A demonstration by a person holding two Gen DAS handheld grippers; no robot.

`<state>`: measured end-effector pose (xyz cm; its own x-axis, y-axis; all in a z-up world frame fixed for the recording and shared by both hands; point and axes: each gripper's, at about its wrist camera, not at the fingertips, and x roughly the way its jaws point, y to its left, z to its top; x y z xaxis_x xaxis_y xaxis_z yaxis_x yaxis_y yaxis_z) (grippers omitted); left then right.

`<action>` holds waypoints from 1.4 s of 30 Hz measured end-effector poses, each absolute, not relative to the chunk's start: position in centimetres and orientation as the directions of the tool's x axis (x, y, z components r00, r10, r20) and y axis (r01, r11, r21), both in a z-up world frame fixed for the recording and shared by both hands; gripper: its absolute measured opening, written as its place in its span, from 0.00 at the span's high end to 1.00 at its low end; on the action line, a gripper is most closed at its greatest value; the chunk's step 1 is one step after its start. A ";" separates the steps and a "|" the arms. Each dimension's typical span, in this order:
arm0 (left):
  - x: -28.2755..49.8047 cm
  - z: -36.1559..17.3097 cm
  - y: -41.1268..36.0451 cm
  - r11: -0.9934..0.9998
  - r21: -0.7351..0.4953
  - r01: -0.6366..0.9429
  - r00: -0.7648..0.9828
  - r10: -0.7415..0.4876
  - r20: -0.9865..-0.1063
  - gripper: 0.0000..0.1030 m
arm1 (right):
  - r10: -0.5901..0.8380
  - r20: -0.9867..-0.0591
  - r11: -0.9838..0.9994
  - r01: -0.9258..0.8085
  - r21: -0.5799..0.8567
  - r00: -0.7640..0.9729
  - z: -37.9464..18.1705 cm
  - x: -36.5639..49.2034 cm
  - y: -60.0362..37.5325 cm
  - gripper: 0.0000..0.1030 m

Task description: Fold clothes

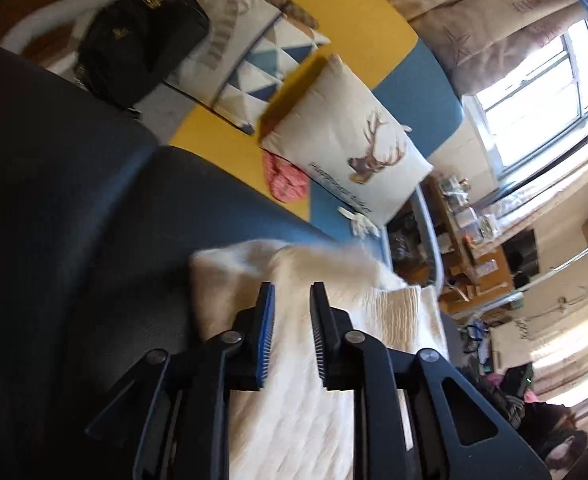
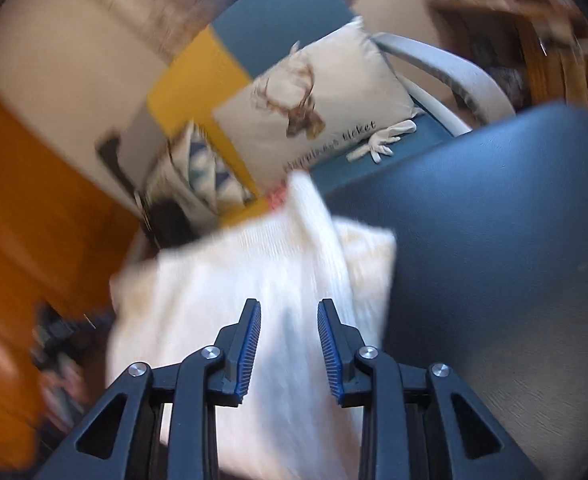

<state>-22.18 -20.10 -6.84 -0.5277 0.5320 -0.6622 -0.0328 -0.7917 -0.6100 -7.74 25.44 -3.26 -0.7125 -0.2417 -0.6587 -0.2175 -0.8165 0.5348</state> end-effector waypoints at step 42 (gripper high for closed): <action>-16.1 -6.6 -19.1 -0.942 -0.247 -0.227 -0.570 0.334 -0.750 0.62 | -0.040 -0.798 -0.932 -0.266 0.247 -0.601 -1.6 -5.5 24.1 0.73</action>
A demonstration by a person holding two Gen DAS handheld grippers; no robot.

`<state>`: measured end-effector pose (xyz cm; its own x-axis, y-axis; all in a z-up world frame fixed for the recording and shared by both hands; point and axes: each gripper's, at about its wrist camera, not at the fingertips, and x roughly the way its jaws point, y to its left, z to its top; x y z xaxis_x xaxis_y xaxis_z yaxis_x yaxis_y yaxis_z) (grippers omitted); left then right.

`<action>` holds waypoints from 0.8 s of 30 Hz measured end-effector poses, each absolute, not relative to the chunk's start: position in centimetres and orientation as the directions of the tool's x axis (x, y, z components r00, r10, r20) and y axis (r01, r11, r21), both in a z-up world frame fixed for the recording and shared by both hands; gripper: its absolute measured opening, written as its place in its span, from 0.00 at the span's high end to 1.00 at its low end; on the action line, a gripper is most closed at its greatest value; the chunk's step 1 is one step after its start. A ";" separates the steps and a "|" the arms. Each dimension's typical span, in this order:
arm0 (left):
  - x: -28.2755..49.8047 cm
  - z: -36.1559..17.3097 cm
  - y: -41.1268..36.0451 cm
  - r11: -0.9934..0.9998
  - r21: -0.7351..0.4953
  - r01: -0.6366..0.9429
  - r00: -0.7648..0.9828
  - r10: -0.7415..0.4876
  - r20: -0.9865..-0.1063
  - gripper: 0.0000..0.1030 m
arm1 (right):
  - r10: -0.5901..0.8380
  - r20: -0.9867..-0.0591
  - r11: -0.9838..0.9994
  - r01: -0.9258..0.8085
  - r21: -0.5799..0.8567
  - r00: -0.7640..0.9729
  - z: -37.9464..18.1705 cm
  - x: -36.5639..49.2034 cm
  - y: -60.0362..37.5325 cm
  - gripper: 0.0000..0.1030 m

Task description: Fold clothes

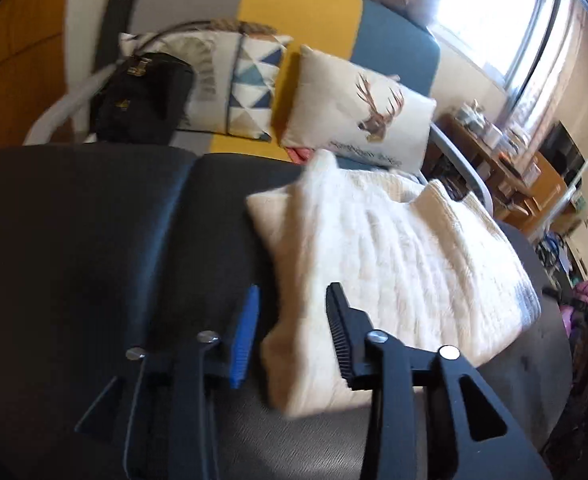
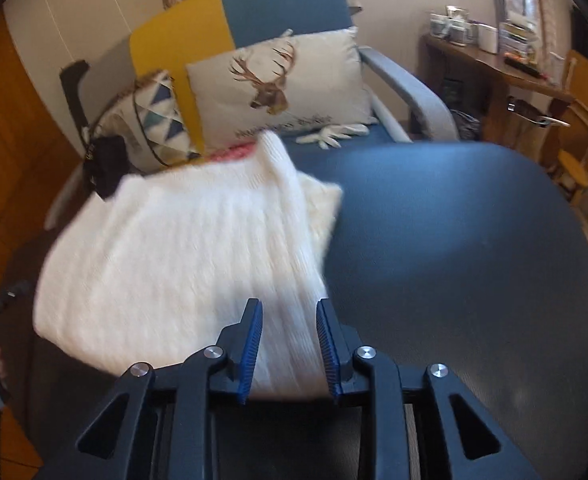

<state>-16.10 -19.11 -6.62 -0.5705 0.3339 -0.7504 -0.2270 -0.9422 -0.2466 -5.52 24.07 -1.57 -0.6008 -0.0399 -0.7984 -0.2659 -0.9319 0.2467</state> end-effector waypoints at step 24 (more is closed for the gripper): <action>-18.7 -8.8 -17.9 -0.945 -0.245 -0.217 -0.533 0.325 -0.781 0.40 | 0.231 -0.888 -0.966 -0.200 -0.162 -0.397 -6.7 -9.3 21.9 0.96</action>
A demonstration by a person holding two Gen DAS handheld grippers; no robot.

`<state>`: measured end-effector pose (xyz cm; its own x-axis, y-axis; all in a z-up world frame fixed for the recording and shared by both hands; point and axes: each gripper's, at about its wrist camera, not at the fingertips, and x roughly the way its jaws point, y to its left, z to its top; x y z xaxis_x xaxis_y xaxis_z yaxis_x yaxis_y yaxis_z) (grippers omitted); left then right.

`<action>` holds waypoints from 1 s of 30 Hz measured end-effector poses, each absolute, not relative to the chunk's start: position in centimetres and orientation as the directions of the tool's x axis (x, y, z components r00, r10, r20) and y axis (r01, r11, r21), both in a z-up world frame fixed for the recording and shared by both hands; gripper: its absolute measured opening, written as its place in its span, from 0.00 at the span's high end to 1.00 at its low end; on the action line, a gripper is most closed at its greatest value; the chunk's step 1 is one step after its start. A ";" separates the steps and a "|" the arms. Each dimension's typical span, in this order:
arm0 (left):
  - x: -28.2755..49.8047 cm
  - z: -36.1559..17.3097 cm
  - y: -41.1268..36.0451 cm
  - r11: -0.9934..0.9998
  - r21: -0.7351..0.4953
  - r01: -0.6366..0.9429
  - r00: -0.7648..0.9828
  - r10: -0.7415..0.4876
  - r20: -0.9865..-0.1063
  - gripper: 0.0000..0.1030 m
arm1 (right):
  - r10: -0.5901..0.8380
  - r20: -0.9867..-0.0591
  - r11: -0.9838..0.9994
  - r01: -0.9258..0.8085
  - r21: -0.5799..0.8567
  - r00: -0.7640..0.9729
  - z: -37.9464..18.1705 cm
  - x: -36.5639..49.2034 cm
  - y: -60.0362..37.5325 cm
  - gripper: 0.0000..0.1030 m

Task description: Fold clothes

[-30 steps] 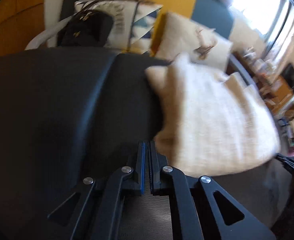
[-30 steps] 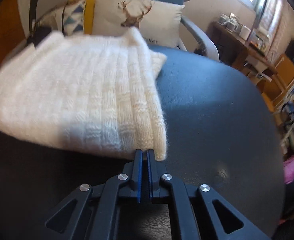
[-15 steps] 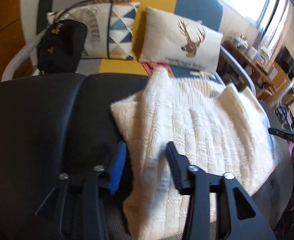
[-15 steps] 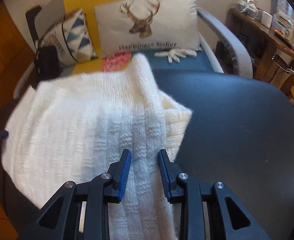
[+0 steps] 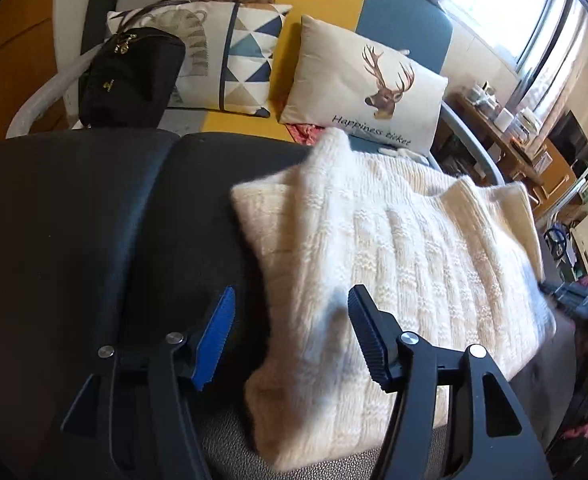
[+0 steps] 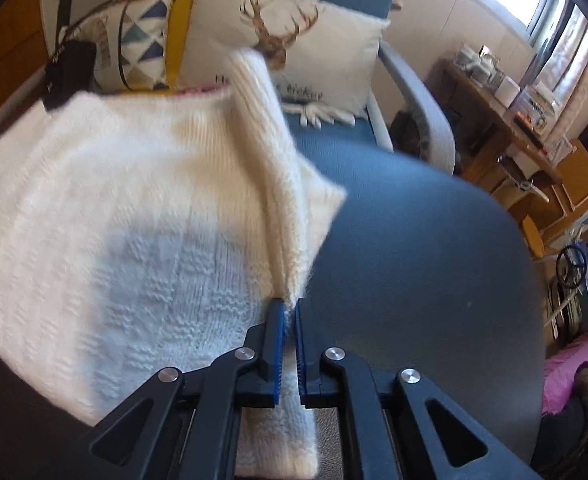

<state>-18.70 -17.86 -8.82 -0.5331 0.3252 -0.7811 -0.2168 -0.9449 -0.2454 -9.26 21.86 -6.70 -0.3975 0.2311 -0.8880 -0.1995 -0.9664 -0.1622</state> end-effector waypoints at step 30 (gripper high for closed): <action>-19.4 -8.0 -18.7 -0.954 -0.275 -0.117 -0.565 0.292 -0.772 0.63 | 0.172 -0.825 -0.914 -0.400 0.071 -0.538 -5.2 -8.0 27.5 0.89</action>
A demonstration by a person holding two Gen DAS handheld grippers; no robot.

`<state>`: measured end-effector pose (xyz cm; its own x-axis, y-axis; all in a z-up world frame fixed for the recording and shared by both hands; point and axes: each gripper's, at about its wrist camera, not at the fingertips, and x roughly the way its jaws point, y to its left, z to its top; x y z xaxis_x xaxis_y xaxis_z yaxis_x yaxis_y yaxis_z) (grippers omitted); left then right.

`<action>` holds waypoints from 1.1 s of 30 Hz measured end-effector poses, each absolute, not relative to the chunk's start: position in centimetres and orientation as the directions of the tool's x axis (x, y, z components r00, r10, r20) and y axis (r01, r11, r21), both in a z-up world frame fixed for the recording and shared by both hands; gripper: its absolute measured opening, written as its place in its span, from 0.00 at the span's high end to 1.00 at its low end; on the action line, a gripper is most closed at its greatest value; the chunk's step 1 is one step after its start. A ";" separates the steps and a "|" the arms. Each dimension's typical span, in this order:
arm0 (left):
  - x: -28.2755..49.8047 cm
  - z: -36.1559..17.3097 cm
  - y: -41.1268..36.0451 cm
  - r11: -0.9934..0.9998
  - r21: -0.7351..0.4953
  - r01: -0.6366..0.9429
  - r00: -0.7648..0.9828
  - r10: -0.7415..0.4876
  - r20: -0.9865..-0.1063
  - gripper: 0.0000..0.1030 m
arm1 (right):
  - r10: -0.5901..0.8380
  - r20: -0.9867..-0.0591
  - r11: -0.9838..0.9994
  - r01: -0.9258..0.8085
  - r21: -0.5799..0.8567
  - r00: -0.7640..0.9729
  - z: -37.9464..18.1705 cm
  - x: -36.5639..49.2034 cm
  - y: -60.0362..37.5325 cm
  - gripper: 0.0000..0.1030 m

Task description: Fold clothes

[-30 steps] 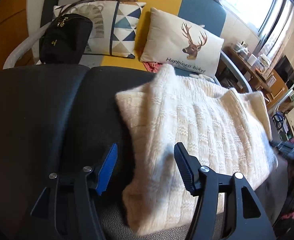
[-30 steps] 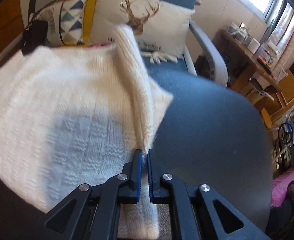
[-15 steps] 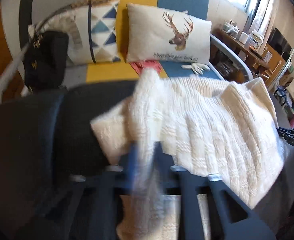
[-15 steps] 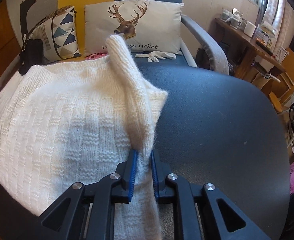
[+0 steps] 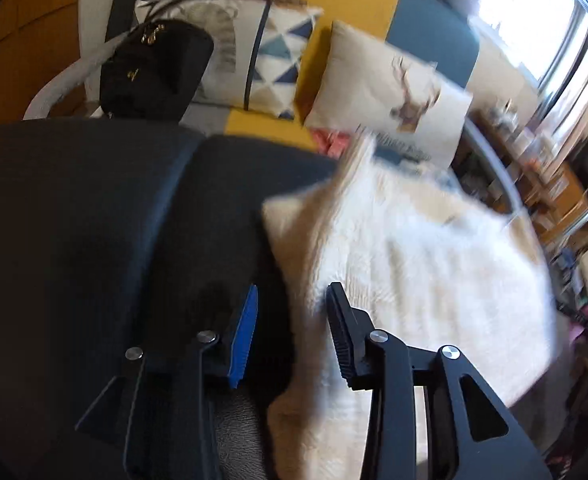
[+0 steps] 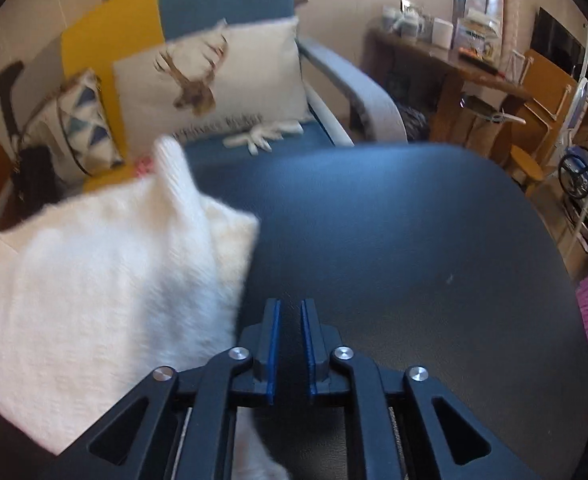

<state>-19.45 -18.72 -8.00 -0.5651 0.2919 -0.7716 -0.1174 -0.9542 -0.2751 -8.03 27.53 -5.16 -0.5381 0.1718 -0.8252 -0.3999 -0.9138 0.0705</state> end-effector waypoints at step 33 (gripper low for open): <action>-27.1 -10.1 -6.1 -0.847 -0.057 -0.529 -0.424 0.322 -0.847 0.40 | -0.156 -0.889 -0.987 0.112 0.118 -0.431 -8.3 -24.6 14.5 0.78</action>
